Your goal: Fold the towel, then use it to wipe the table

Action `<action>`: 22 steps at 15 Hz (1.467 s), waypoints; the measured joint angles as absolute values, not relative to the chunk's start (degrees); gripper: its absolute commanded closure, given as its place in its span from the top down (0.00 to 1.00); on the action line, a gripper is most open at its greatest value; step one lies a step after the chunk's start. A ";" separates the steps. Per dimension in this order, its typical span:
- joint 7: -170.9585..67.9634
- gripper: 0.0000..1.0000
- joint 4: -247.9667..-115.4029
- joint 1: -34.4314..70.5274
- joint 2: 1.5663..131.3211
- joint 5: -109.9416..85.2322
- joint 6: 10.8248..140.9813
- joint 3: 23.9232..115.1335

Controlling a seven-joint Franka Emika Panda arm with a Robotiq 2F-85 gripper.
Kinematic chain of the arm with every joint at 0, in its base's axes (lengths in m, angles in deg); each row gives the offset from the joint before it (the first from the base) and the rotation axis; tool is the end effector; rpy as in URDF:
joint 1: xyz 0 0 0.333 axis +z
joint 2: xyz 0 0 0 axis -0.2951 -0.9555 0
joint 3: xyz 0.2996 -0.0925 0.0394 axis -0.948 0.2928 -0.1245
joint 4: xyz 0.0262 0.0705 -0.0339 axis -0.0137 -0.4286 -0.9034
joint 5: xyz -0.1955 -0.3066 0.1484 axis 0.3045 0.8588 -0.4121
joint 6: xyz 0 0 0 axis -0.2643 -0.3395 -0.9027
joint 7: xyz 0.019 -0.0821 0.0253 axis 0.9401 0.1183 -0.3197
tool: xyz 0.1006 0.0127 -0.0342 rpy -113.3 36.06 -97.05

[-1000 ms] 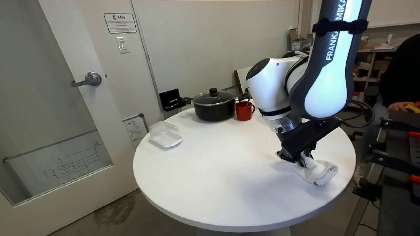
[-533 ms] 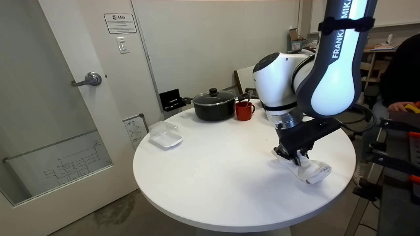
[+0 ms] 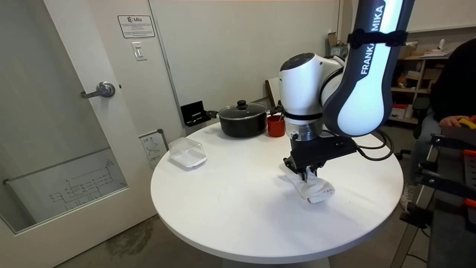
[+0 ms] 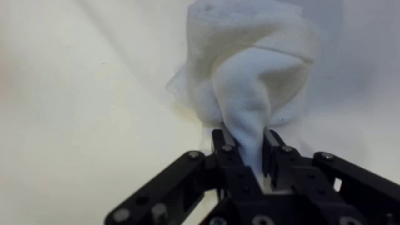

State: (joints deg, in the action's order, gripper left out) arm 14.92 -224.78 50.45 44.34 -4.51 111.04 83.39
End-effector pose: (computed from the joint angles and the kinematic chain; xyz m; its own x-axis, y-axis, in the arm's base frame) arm 0.4555 0.1149 0.0557 0.7471 -0.6426 0.1701 -0.6642 -0.7319 0.1522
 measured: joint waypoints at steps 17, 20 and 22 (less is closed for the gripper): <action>14.97 0.55 -213.51 53.85 37.75 -14.33 112.01 86.32; 14.97 0.76 -213.51 54.22 37.77 -14.44 111.84 86.81; 15.08 0.90 -213.72 55.27 38.13 -14.50 110.60 87.86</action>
State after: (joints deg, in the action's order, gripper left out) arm 15.08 -213.72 55.27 38.13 -14.50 110.60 87.86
